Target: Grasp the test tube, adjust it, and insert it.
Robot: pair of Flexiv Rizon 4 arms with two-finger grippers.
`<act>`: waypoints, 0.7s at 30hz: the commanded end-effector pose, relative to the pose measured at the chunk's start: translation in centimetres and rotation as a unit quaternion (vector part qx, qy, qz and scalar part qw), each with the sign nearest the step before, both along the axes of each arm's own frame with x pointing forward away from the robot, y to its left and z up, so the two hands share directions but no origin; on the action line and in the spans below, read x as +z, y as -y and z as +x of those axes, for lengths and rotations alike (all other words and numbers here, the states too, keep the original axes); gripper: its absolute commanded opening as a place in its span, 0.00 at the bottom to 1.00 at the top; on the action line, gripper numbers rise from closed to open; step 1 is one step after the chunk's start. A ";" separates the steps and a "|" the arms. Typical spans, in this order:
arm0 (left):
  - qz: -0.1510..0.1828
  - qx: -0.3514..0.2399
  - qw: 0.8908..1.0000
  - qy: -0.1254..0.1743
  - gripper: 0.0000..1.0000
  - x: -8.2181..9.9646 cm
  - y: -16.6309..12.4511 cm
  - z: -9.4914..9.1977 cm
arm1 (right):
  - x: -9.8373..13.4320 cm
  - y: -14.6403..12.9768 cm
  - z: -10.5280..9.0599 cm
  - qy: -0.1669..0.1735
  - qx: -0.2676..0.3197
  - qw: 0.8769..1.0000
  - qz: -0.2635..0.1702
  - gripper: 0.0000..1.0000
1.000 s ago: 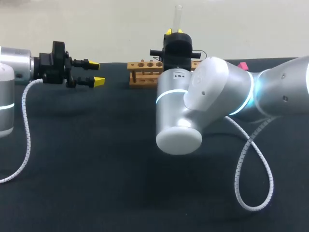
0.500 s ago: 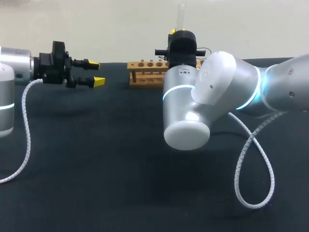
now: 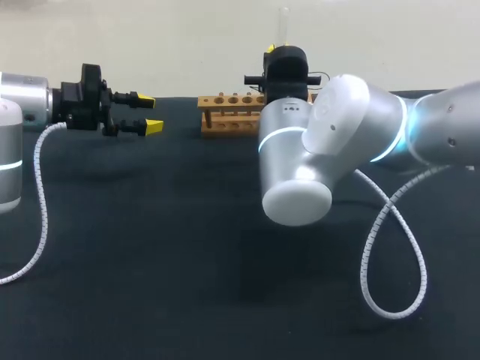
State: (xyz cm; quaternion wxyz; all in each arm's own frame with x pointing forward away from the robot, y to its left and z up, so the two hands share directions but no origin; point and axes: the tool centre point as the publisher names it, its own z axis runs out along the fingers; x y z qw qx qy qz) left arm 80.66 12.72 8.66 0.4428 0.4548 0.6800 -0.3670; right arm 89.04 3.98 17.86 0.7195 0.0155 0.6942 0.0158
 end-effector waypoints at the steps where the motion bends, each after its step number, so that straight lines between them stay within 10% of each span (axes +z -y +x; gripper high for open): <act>1: -0.001 0.000 1.000 0.002 1.00 -0.1 -0.1 0.0 | -0.2 0.3 0.5 -0.002 0.004 1.000 0.001 0.00; 21: -0.001 0.000 1.000 0.002 1.00 -0.1 -0.1 0.0 | -2.1 0.3 1.2 -0.019 0.001 1.000 0.008 0.00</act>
